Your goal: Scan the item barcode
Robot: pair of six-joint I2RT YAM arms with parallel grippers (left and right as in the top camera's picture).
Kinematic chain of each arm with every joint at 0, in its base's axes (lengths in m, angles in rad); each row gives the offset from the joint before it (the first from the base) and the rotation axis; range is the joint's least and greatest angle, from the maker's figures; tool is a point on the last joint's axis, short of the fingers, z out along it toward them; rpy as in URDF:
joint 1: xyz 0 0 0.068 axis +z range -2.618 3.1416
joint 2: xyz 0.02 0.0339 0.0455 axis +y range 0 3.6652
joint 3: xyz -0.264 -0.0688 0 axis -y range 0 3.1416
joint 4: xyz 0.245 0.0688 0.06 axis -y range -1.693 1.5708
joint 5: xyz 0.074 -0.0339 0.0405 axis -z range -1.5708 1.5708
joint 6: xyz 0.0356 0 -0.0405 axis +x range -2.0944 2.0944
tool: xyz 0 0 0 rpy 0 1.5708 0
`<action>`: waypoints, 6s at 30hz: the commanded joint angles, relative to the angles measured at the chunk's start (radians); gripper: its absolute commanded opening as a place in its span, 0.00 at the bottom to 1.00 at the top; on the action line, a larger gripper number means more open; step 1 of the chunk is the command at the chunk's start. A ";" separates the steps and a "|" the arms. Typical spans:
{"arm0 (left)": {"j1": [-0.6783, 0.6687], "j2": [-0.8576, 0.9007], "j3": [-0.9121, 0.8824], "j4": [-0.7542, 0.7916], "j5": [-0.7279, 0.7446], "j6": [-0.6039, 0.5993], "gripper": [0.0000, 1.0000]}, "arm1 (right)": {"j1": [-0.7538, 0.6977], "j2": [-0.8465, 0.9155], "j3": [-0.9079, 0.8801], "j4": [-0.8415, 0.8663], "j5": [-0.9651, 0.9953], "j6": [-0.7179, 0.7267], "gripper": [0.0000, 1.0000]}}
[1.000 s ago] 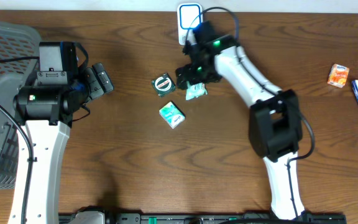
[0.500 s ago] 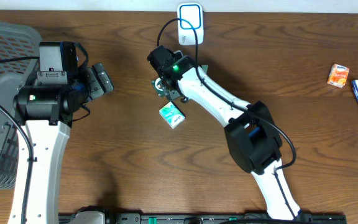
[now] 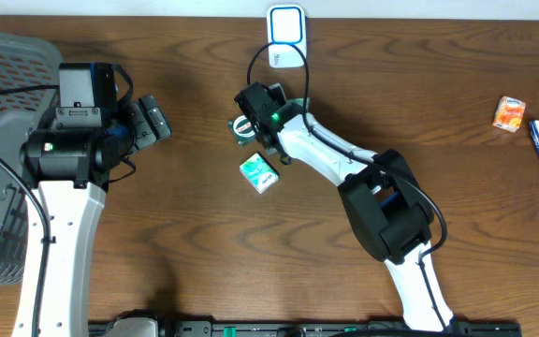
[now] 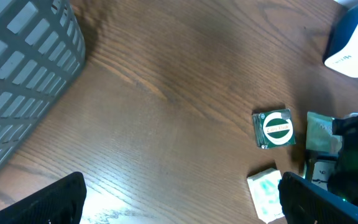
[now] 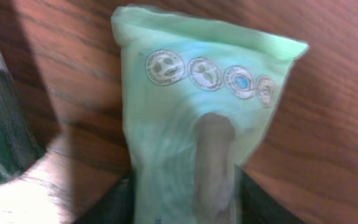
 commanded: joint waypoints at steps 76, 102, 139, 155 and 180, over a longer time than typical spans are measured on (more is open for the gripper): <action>0.005 -0.001 0.000 0.000 -0.017 0.006 0.98 | 0.149 -0.174 -0.224 -0.222 0.126 0.145 0.87; 0.005 -0.001 0.000 0.000 -0.017 0.006 0.98 | -0.039 -0.103 -0.217 -0.274 -0.284 0.034 0.01; 0.005 -0.001 0.000 0.000 -0.017 0.006 0.98 | -0.806 -0.280 -0.645 -0.039 -1.437 -0.352 0.27; 0.005 -0.001 0.000 0.000 -0.017 0.006 0.98 | -0.864 -0.280 -0.391 -0.371 -0.853 -0.311 0.17; 0.005 -0.001 0.000 0.000 -0.017 0.006 0.98 | -0.842 -0.280 -0.532 -0.251 -1.115 -0.376 0.62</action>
